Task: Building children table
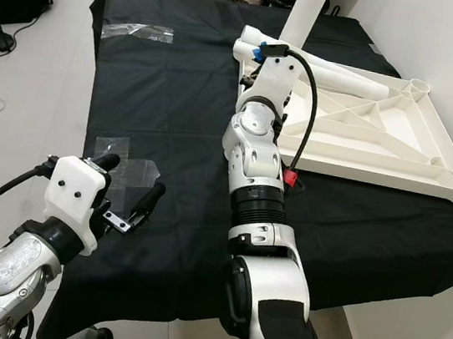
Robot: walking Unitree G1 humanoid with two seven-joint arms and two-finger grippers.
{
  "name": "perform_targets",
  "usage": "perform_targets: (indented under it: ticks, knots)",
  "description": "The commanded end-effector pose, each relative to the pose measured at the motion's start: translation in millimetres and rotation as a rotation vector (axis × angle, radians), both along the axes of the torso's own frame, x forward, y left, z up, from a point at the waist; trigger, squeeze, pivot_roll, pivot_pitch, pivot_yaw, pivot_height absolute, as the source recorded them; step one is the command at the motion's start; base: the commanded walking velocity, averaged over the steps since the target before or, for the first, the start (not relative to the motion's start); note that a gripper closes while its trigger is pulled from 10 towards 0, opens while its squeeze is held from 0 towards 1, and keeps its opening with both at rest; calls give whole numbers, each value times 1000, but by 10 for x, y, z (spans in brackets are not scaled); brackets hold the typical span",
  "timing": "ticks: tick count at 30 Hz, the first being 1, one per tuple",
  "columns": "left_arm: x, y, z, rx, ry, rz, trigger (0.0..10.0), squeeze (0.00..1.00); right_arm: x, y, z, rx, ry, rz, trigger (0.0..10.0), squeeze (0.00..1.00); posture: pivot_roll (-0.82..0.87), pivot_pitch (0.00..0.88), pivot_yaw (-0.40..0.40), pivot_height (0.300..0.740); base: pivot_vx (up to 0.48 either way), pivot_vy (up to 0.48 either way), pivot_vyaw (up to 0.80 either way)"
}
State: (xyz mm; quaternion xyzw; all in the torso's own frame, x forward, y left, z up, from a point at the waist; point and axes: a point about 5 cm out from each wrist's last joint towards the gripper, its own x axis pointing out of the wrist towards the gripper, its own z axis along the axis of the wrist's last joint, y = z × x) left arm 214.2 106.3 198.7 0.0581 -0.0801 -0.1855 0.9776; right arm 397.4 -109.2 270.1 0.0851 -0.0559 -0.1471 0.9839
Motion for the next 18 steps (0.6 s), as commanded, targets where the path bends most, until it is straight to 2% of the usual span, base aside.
perform_targets:
  ticks: [1, 5, 6, 8, 10, 14, 18]
  knots:
    - [-8, -22, -30, 0, 8, -9, 10000, 0, -37, -56, -14, -27, -14, -30, 10000, 1000, 98, 161, -123, 740, 0, 0, 0]
    - [-10, -33, -35, -1, 10, -14, 10000, 0, -66, -77, 13, -56, -33, -44, 10000, 1000, 97, 164, -120, 740, 0, 0, 0]
    - [-9, -36, -36, -1, 10, -16, 10000, 0, -73, -88, 12, -57, -32, -48, 10000, 0, 98, 164, -122, 740, 0, 0, 0]
    - [-8, -36, -36, -1, 10, -16, 10000, 0, -76, -98, 14, -57, -32, -49, 10000, 0, 97, 165, -121, 740, 0, 0, 0]
    - [-7, -35, -34, 0, 9, -16, 10000, 0, -79, -121, 65, -73, -92, -13, 10000, 0, 98, 166, -120, 740, 0, 0, 0]
    - [-6, -30, -33, 2, 9, -13, 10000, 0, -88, -164, 96, -88, -137, 11, 10000, 0, 98, 166, -120, 740, 0, 0, 0]
    - [-3, -21, -29, 3, 7, -10, 10000, 0, -91, -188, 110, -90, -179, 90, 10000, 0, 99, 169, -119, 740, 0, 0, 0]
